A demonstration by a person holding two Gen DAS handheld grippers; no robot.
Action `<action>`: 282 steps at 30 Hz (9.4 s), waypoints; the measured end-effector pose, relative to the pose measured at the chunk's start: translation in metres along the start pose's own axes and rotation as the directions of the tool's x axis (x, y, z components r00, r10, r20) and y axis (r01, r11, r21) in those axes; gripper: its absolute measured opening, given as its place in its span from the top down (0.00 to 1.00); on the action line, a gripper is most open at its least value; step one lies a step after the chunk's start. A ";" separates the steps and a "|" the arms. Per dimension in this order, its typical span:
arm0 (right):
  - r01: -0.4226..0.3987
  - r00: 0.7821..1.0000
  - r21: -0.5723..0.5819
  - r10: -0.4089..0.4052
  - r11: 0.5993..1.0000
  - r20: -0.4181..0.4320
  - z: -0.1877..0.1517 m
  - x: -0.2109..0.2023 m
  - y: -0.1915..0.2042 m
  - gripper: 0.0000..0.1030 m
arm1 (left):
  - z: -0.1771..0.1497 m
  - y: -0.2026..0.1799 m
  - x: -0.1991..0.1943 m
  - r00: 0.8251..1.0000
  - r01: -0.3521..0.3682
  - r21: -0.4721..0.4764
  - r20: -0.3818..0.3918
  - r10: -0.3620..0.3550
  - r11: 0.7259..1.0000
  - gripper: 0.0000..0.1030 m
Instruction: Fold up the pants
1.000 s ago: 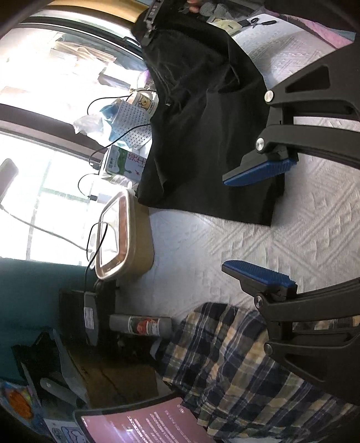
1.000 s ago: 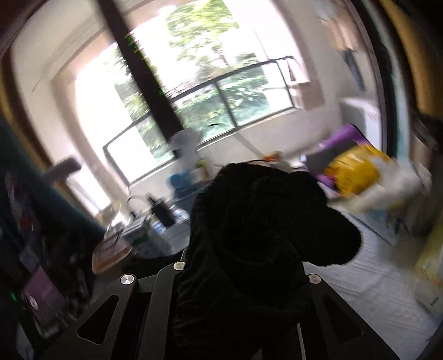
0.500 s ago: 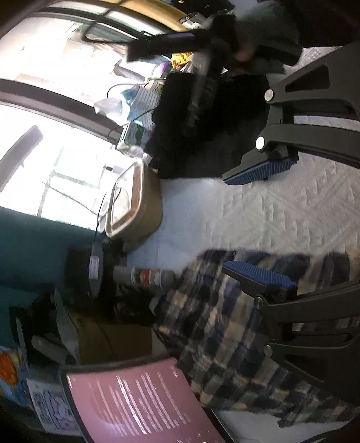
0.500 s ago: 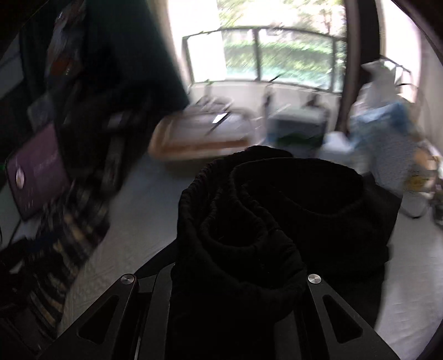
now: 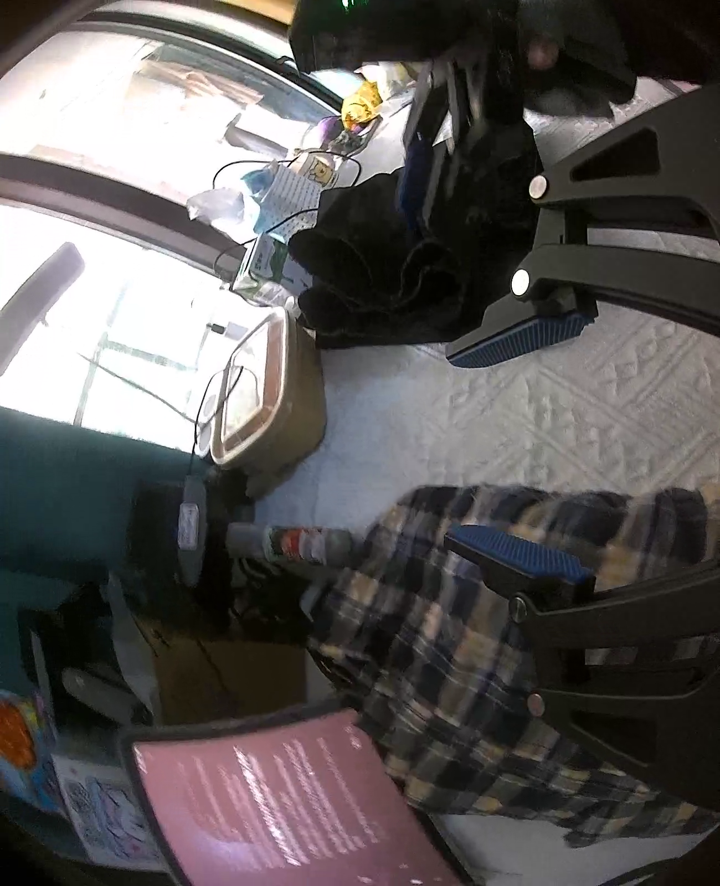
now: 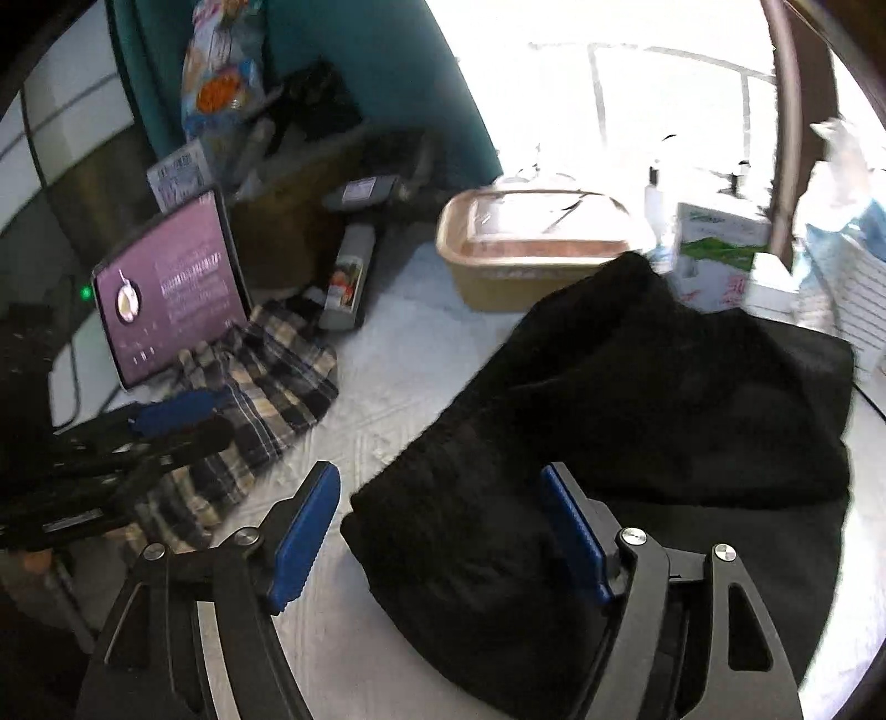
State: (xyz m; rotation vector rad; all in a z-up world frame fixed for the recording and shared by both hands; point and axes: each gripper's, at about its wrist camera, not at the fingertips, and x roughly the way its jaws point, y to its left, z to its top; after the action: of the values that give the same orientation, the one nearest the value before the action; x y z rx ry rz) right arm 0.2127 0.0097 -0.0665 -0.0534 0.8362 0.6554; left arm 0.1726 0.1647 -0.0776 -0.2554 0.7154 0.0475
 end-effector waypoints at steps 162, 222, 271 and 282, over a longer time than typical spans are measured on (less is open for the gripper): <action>0.174 0.975 0.447 -0.216 0.877 0.044 -0.182 -0.148 -0.182 0.84 | -0.026 -0.192 0.096 0.904 0.314 0.175 -0.355 -0.237 0.933 0.21; -0.300 0.832 -0.500 0.479 0.812 0.279 0.104 -0.141 0.282 0.98 | 0.016 0.122 -0.253 0.923 0.063 -0.228 0.384 0.030 0.972 0.88; -0.058 0.995 -0.193 0.072 0.979 0.064 0.023 0.053 0.125 0.92 | 0.032 0.095 -0.102 0.992 -0.094 0.093 0.090 0.086 0.991 0.45; -0.035 0.999 -0.221 0.038 0.975 0.010 0.019 0.099 0.132 0.00 | 0.018 0.150 -0.026 0.985 -0.101 0.013 -0.136 0.102 0.995 0.45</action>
State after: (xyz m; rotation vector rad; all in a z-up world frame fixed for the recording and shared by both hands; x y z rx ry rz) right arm 0.2000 0.1731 -0.0962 -0.2349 0.7496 0.7810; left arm 0.1450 0.3157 -0.0805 -0.2173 0.8643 0.1258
